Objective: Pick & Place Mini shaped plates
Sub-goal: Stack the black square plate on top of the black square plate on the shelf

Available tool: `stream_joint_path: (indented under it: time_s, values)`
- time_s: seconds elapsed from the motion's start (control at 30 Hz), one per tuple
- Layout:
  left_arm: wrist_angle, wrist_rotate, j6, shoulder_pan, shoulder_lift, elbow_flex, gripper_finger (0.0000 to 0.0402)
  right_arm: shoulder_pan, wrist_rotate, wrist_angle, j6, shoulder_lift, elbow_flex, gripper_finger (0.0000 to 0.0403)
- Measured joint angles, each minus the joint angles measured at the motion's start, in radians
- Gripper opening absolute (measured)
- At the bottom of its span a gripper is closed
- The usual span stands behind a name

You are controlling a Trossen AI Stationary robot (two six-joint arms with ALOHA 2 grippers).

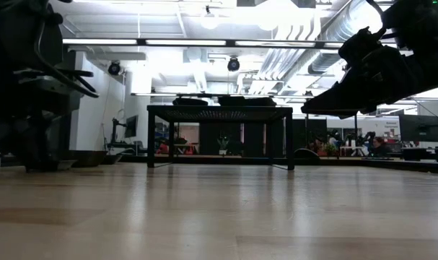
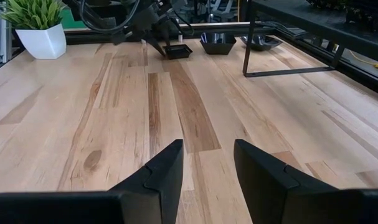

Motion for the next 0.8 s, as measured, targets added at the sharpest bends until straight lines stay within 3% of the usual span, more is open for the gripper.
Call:
stream_joint_path:
  time_s: [0.8]
  values:
    - [0.008, 0.008, 0.021, 0.0, -0.001, 0.002, 0.0073, 0.0, 0.011, 0.0, 0.0, 0.0, 0.0, 0.0138]
